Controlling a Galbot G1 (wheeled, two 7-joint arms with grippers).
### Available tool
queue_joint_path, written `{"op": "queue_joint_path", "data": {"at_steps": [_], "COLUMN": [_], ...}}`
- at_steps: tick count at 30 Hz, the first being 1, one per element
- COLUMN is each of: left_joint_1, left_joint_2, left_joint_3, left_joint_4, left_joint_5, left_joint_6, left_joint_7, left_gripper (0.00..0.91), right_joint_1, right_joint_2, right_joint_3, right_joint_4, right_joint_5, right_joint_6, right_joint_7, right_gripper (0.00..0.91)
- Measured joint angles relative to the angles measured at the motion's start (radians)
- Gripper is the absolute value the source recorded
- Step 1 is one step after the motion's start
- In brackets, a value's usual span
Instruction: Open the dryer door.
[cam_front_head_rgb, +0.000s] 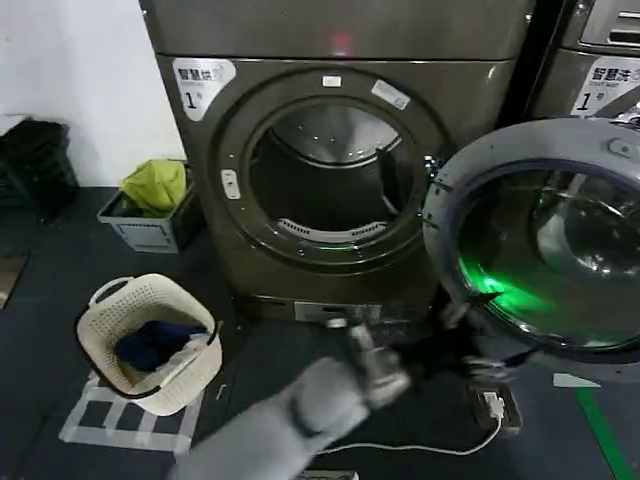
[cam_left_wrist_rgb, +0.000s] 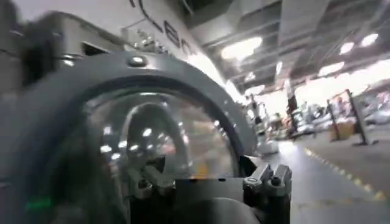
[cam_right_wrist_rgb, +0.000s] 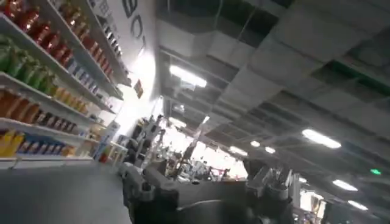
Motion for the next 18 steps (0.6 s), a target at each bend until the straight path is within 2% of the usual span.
{"op": "queue_joint_path", "data": {"at_steps": [9, 13, 18], "left_joint_1": [0.321, 0.464, 0.523], "left_joint_2": [0.266, 0.340, 0.389], "left_joint_3": [-0.329, -0.496, -0.650], "left_joint_4": [-0.196, -0.263, -0.281], "left_joint_5": [-0.050, -0.107, -0.249], "left_joint_6": [0.028, 0.118, 0.254], "left_joint_7": [-0.096, -0.200, -0.344], "left_gripper": [0.907, 0.907, 0.907], "right_joint_1": [0.028, 0.045, 0.055], "right_joint_2": [-0.058, -0.068, -0.075], "right_joint_3": [-0.063, -0.092, -0.122], "right_joint_4": [0.008, 0.019, 0.017], "right_joint_5": [-0.025, -0.028, -0.029], "right_joint_6": [0.025, 0.021, 0.024], "right_joint_7": [-0.009, -0.014, -0.019], "right_gripper": [0.907, 0.907, 0.907]}}
